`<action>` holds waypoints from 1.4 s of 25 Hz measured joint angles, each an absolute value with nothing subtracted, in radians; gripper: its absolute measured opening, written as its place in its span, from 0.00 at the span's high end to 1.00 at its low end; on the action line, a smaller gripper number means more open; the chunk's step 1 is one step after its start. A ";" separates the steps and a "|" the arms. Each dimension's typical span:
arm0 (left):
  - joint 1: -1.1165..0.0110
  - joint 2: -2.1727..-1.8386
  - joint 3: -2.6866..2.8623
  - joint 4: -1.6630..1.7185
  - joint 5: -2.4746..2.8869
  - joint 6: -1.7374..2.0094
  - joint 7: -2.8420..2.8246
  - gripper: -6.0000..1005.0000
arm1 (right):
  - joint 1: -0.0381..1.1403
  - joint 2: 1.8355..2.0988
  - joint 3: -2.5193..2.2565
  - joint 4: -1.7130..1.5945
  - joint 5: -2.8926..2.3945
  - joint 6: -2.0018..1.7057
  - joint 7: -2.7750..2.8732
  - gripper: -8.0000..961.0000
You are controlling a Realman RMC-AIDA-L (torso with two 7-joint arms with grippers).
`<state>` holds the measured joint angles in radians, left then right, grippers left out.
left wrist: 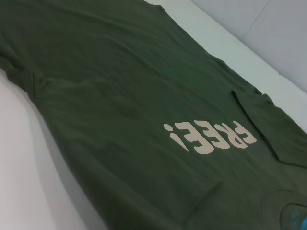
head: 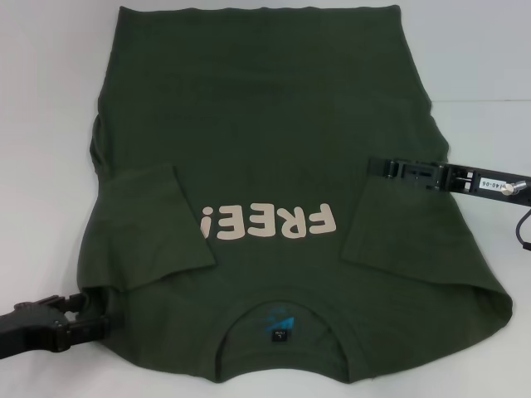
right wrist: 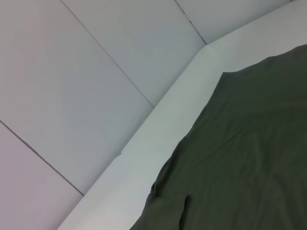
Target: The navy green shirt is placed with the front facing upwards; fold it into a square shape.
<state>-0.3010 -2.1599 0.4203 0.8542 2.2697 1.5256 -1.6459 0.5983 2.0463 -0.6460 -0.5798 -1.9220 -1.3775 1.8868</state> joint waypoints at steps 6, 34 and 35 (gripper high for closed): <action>-0.299 -2.155 0.415 0.866 2.272 1.528 -1.655 0.07 | 0.598 2.046 -0.646 -0.580 -1.922 -1.375 1.887 0.05; -0.282 -2.152 0.356 0.906 2.333 1.506 -1.697 0.07 | 0.596 2.046 -0.638 -0.580 -1.922 -1.377 1.887 0.05; -0.282 -2.152 0.356 0.906 2.333 1.507 -1.697 0.07 | 0.596 2.046 -0.638 -0.580 -1.922 -1.378 1.887 0.05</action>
